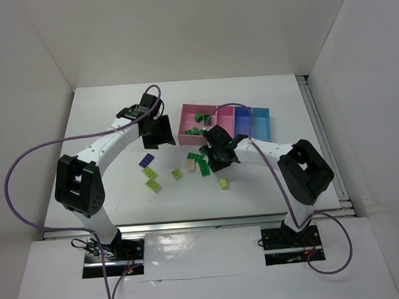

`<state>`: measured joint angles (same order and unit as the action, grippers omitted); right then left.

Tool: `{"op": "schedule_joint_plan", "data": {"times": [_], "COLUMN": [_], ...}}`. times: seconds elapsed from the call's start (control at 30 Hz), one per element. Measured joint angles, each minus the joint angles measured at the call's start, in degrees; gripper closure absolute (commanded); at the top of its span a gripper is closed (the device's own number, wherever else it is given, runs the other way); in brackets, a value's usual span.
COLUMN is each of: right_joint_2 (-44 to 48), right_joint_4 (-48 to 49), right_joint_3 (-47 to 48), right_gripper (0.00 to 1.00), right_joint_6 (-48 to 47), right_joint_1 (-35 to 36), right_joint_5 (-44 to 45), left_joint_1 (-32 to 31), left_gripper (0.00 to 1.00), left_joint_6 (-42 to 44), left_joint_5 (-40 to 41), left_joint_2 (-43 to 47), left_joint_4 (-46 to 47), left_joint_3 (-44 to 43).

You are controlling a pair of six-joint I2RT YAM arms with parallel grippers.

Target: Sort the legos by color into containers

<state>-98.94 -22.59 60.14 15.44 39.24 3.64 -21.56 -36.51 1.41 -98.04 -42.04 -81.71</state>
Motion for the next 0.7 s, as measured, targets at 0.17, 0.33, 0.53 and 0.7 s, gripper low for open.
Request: {"op": "schedule_joint_plan", "data": {"times": [0.17, 0.33, 0.53, 0.7], "right_joint_2": [0.4, 2.8, 3.0, -6.5], "right_joint_4": [-0.2, -0.9, -0.8, -1.5], "right_joint_3": [0.8, 3.6, 12.5, 28.7], "right_gripper": [0.85, 0.85, 0.85, 0.45], "right_joint_6": [0.0, 0.0, 0.0, 0.6], "right_joint_1": [0.0, 0.0, 0.0, -0.5], "right_joint_5": [0.7, 3.1, 6.7, 9.8], "left_joint_1": [0.0, -0.2, -0.9, -1.5], "left_gripper": [0.30, 0.30, 0.30, 0.30], "left_joint_6": [0.0, 0.0, 0.0, 0.0], "left_joint_5": [0.0, 0.0, -0.2, -1.2], "left_joint_2": [0.0, 0.0, 0.0, 0.1], "left_joint_4": [0.1, 0.2, 0.2, 0.1], "left_joint_3": [0.1, 0.8, 1.9, 2.3]}}
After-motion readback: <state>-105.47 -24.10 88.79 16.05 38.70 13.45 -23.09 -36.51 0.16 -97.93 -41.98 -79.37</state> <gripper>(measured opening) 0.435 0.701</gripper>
